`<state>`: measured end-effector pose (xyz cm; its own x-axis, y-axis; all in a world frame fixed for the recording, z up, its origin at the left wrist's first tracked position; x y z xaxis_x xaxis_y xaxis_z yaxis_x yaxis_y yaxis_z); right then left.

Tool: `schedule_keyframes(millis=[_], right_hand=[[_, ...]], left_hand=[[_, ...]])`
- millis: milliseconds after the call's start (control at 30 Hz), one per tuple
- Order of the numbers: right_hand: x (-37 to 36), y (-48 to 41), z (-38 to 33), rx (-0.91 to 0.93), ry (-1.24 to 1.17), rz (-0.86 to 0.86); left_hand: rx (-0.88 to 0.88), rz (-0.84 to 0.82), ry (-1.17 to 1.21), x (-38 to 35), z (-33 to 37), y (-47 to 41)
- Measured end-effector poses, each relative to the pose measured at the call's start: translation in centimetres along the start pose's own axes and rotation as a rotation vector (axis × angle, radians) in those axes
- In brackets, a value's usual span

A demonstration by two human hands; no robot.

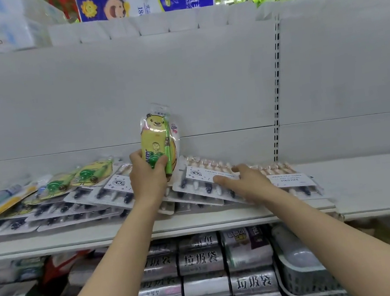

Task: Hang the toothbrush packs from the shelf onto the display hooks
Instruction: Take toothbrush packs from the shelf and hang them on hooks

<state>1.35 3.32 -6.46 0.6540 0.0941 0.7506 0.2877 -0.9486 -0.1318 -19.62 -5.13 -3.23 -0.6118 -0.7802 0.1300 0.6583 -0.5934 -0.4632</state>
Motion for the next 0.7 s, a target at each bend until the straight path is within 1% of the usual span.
schedule_keyframes(millis=[67,200,300,433,567,700], right_hand=[[0.1,0.0,-0.3,0.021,-0.046,-0.003],[1.0,-0.3,-0.9,-0.055,0.044,-0.063],[1.1,-0.3,-1.2,-0.056,0.011,-0.088],[1.0,-0.2,-1.6,-0.027,-0.182,-0.055],[1.5,-0.4,-2.2,0.033,-0.374,0.067],[2.6,0.2,-2.9,-0.037,-0.588,0.107]], left_hand=[[0.015,0.006,0.049,0.0,-0.1,0.2],[0.036,0.035,0.121,0.0,-0.3,1.1],[0.062,0.060,0.173,0.4,-0.4,1.5],[0.086,0.131,0.236,0.8,-0.7,1.9],[0.090,0.171,0.292,0.9,-0.5,2.5],[0.131,0.184,0.388,0.9,0.3,3.0]])
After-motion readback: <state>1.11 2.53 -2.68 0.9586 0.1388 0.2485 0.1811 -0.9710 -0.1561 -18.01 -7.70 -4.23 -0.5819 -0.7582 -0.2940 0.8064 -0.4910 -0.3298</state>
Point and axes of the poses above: each hand's wrist, its own y-axis away from the middle knuckle, its own x-axis out of the back of the hand, z = x × y, the point moved 1 cm from there along -y, towards the middle knuckle
